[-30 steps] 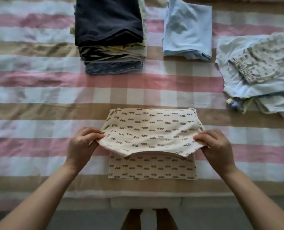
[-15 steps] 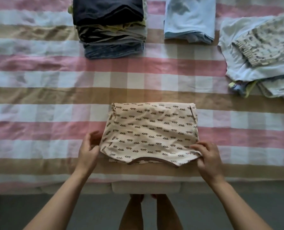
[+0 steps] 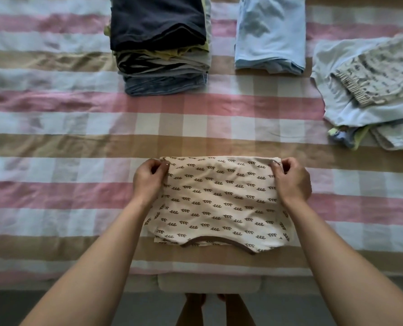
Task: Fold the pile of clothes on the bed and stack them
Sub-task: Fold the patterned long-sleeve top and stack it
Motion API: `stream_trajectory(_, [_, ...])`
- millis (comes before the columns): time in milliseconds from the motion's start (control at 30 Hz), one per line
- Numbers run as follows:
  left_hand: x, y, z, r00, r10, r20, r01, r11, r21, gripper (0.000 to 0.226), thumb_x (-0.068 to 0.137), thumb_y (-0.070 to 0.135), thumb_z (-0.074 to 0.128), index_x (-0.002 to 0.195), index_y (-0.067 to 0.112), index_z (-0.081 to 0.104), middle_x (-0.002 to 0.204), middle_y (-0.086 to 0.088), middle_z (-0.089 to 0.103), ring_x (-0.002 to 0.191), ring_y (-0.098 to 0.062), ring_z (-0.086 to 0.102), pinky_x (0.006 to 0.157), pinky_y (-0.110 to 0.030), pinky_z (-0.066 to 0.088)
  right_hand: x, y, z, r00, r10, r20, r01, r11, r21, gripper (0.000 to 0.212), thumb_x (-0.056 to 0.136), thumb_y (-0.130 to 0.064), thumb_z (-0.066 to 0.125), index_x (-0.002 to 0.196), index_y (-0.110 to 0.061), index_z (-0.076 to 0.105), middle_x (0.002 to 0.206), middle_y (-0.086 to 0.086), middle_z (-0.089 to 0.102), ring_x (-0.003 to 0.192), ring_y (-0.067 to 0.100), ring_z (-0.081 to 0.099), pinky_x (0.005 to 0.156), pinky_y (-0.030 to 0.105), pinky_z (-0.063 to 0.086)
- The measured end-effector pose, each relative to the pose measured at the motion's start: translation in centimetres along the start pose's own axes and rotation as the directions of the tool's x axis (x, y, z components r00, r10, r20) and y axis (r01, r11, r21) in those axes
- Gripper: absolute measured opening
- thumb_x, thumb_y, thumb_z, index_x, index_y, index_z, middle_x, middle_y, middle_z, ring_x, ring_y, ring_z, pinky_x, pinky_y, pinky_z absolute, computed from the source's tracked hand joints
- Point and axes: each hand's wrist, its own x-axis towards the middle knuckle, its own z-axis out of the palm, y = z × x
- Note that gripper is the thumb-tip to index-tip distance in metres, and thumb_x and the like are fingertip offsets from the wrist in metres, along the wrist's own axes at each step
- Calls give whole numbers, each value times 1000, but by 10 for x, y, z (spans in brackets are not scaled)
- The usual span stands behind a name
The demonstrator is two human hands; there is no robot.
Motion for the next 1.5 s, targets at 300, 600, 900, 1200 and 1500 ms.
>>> stream_trajectory(300, [5,0,-1,989,-52,-141,64,995,80,29,94,30,48,72,14,54,71,0,56,70,-19,51,59,-27,28,11,-2,-1,995,99,4,-99,993,71,21,85,-41,58,85,-21,58,82,-2,61,80,22,57,70,34,43])
stream_trajectory(600, [35,21,19,980,95,-176,-59,978,199,21,93,24,50,80,7,48,93,-17,54,84,-32,51,67,-31,34,37,-27,4,994,-54,-98,61,996,62,21,91,-33,53,87,-14,56,80,2,58,74,22,52,61,31,37])
stream_trajectory(900, [-19,21,70,770,590,245,-619,596,511,46,97,26,32,143,19,31,151,3,16,142,-19,11,114,-33,1,-30,-33,40,833,-541,117,553,807,-205,46,91,-29,41,135,-16,45,147,7,37,138,25,30,109,40,16])
stream_trajectory(1200, [-55,3,92,817,432,381,-567,489,663,66,88,54,25,142,18,33,151,-8,29,135,-22,16,111,-45,12,-51,-1,27,847,-529,46,519,805,-288,48,87,-34,42,128,-12,55,136,11,50,131,26,37,105,41,23])
stream_trajectory(1500, [-35,115,187,863,377,337,-494,771,402,28,94,30,46,114,11,51,111,-6,53,98,-23,52,74,-28,37,-63,29,-18,990,132,-39,-130,990,57,26,85,-28,63,108,-15,61,99,-1,65,92,20,58,80,39,48])
